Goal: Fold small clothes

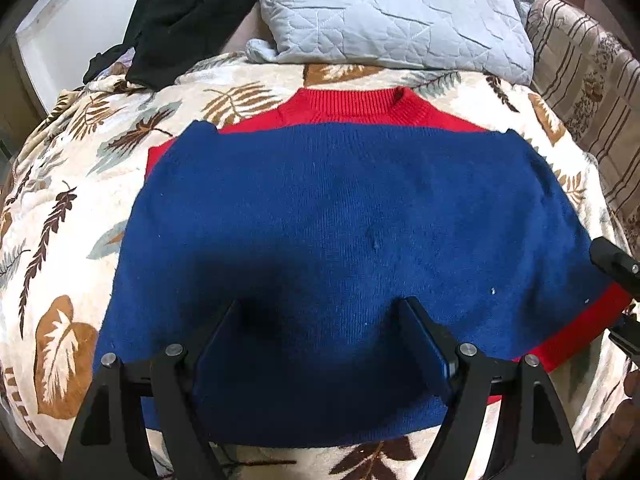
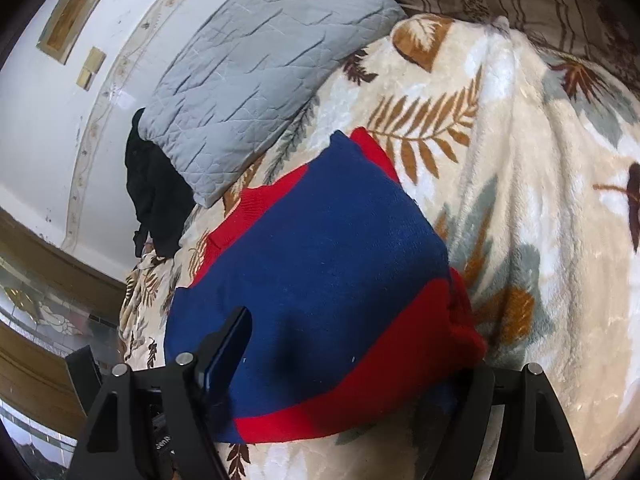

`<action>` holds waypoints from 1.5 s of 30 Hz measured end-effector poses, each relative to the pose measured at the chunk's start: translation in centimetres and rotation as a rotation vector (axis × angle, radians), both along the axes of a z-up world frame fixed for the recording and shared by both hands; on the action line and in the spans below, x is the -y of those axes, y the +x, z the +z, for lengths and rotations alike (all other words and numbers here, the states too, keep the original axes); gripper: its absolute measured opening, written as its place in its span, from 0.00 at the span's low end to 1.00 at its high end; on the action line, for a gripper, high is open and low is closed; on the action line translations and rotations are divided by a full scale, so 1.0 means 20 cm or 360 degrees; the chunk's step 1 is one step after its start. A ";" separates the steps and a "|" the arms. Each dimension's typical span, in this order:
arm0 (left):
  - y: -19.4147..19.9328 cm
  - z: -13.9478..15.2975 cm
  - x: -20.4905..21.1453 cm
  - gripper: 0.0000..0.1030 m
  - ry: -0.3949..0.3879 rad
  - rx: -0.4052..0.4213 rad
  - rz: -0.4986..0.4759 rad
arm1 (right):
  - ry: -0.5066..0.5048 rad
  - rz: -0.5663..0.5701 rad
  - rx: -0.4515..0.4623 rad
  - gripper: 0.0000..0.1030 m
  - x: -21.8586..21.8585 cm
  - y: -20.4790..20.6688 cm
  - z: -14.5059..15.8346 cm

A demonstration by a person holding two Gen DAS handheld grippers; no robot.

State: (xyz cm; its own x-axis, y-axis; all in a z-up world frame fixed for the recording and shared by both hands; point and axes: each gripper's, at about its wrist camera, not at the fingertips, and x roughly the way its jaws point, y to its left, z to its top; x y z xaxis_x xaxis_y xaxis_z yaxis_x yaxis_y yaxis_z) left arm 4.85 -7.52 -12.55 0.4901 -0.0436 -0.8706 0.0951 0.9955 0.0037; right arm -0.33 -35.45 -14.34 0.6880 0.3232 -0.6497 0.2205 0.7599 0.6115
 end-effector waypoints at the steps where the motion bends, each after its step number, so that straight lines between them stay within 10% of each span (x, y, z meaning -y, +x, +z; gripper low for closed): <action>1: 0.00 0.00 0.00 0.79 -0.0004 0.0003 0.0001 | 0.0001 -0.0002 -0.0004 0.78 0.00 0.00 0.00; 11: 0.00 0.06 0.00 0.79 -0.0030 0.0100 0.0010 | 0.0004 0.0011 0.0010 0.72 0.02 0.02 0.01; 14: 0.06 -0.06 0.05 0.80 0.0111 -0.0047 -0.0030 | 0.0019 -0.0009 -0.0017 0.70 0.05 0.03 -0.02; 19: 0.04 0.04 0.05 0.81 0.0061 0.0033 -0.0016 | -0.0018 -0.0005 -0.0080 0.43 0.07 0.05 -0.05; 34: 0.09 -0.08 0.03 0.85 0.0114 -0.0025 -0.0002 | -0.0026 -0.0025 -0.0156 0.49 0.06 0.09 -0.10; 38: 0.08 -0.09 0.03 0.85 0.0107 -0.0022 -0.0004 | -0.0087 -0.0012 -0.0189 0.26 0.05 0.10 -0.12; 45: 0.05 0.00 -0.01 0.85 0.0038 0.0014 0.0013 | -0.0109 0.0003 -0.0197 0.23 0.05 0.11 -0.11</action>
